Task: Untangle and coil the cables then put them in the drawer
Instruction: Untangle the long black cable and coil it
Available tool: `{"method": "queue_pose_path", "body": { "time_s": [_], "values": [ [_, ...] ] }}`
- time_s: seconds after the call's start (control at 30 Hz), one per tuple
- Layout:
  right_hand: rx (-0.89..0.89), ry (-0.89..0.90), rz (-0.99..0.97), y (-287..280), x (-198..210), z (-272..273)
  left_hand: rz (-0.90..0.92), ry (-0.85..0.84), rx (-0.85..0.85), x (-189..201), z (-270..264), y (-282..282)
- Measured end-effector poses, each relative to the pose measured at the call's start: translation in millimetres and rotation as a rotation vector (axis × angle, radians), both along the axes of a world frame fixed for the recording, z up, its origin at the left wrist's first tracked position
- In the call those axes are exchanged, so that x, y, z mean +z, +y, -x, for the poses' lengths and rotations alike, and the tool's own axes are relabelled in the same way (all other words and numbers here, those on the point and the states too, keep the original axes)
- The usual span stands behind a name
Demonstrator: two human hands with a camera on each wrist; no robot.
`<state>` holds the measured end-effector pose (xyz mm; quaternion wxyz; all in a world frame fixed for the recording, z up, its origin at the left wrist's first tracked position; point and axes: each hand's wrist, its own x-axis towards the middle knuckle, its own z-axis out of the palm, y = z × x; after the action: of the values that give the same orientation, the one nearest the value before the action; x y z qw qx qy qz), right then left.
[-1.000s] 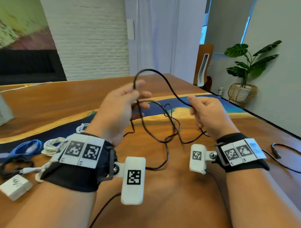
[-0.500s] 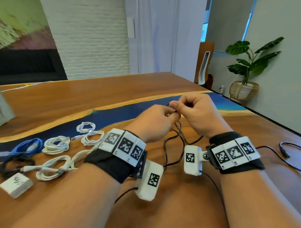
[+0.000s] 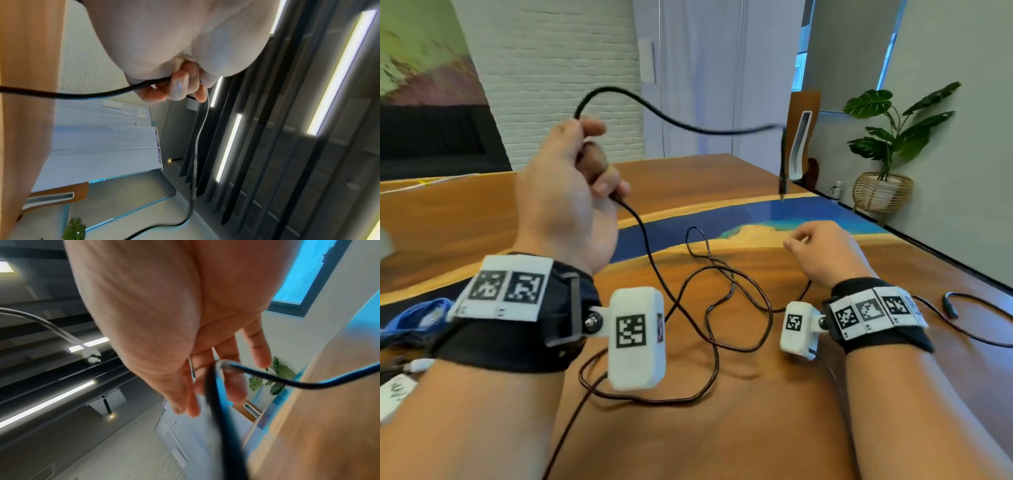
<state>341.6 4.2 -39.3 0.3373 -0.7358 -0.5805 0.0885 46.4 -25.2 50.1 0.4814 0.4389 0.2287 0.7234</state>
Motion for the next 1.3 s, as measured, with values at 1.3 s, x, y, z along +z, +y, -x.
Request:
{"method": "queue_pose_path", "body": {
  "time_s": [1.3],
  "values": [
    [0.295,0.46,-0.45,-20.1,27.8,63.9,0.189,0.433,0.244,-65.8,28.8,-12.2]
  ]
}}
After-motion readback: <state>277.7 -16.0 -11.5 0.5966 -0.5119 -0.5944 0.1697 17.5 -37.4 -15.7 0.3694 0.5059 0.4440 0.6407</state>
